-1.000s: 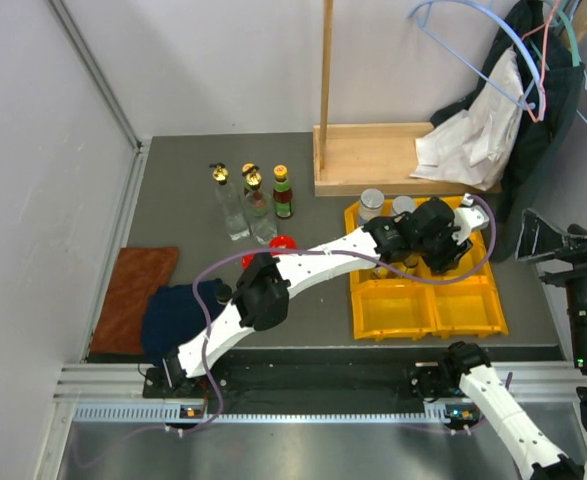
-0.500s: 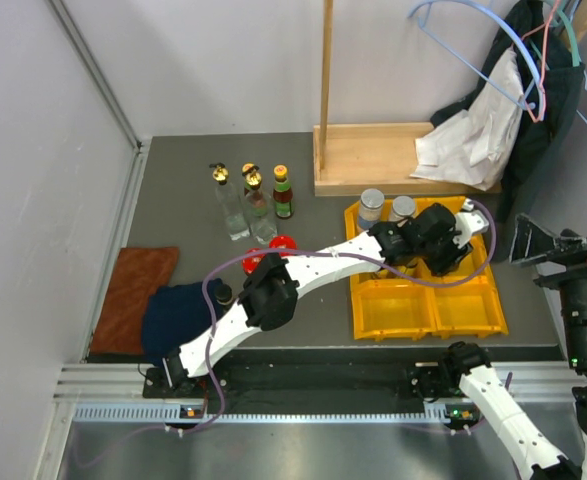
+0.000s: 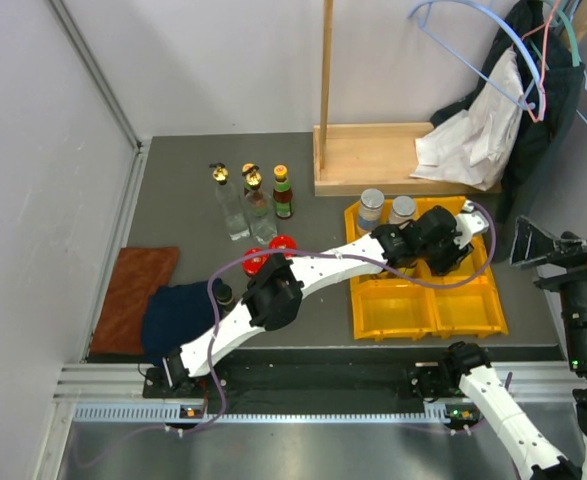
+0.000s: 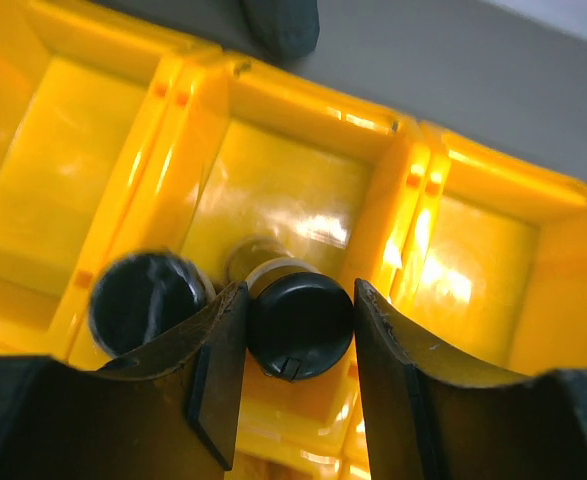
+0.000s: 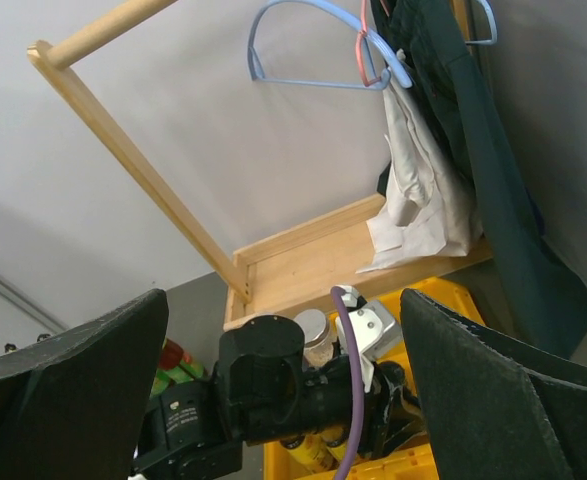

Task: Organize the condiment bottles
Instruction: Place the bottle in the storage box.

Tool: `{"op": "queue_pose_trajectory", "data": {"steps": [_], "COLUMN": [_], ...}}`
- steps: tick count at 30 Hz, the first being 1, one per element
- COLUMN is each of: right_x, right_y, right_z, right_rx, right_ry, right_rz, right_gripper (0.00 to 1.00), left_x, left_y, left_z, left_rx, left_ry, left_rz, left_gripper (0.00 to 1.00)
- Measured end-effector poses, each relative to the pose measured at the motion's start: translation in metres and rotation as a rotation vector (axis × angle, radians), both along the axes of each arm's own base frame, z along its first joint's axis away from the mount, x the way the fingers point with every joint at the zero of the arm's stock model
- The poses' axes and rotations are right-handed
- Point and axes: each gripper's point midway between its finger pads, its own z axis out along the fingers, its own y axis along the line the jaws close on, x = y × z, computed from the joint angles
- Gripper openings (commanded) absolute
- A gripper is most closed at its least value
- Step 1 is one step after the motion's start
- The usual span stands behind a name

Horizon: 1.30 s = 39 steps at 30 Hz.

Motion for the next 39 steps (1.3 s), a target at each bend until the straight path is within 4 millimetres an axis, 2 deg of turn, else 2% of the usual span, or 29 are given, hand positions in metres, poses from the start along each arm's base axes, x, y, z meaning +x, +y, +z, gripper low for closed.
{"op": "queue_pose_trajectory", "data": {"steps": [3,8,10,13,14,20,24,33,39], "right_x": [0.001,0.004,0.004,0.003,0.003,0.003,0.003,0.003,0.003], "right_y": [0.0,0.001,0.001,0.0,0.0,0.0,0.0,-0.001,-0.007], "right_z": [-0.003,-0.007,-0.007,-0.007,-0.007,-0.007,-0.007,-0.007,-0.009], "right_rx": [-0.002,-0.006,-0.006,-0.005,-0.005,-0.005,-0.004,-0.003,0.003], "right_ry": [0.008,0.021,0.021,0.02,0.019,0.019,0.018,0.018,0.025], "right_rz": [-0.001,-0.002,-0.003,-0.005,-0.005,-0.005,-0.006,-0.012,-0.044], "right_gripper": [0.98,0.98,0.98,0.98,0.98,0.98,0.98,0.98,0.98], "left_x": [0.002,0.003,0.003,0.003,0.003,0.003,0.002,-0.004,-0.007], "left_y": [-0.003,-0.002,-0.002,-0.002,-0.002,-0.003,-0.003,-0.005,-0.006], "left_z": [0.0,0.0,0.0,0.0,0.0,0.0,0.0,0.001,0.003], "left_rx": [-0.011,-0.009,-0.008,-0.008,-0.008,-0.008,-0.012,-0.024,-0.027], "left_ry": [-0.008,-0.012,-0.013,-0.016,-0.016,-0.016,-0.007,0.028,0.03], "left_rz": [0.005,0.007,0.006,0.005,0.005,0.004,0.004,-0.007,-0.012], "left_gripper": [0.08,0.16,0.27,0.38,0.46,0.62,0.67,0.7,0.78]}}
